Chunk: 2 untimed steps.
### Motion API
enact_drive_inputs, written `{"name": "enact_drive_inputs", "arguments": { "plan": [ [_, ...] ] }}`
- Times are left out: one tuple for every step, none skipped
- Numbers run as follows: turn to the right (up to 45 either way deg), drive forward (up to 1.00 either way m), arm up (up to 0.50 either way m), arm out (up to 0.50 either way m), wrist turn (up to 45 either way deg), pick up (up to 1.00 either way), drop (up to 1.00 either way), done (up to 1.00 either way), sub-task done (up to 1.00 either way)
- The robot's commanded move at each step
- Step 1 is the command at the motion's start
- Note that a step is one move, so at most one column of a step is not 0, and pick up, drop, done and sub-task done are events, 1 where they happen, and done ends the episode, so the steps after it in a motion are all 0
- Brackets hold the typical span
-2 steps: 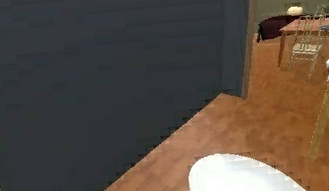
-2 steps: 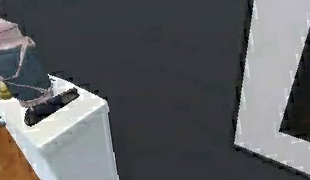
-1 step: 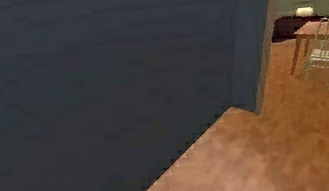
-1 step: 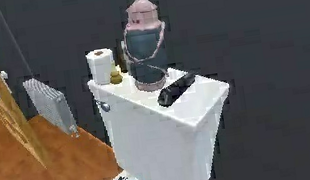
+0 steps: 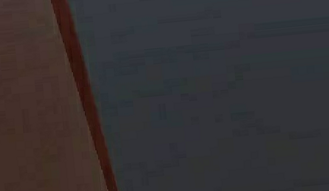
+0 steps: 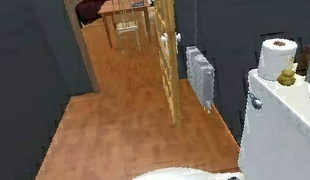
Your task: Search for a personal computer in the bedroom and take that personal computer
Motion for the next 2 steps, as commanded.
{"name": "enact_drive_inputs", "arguments": {
  "plan": [
    [0.0,0.30,0.00,0.00,0.0,0.00,0.00,0.00,0.00],
    [45.0,0.00,0.00,0.00,0.0,0.00,0.00,0.00,0.00]
  ]
}}
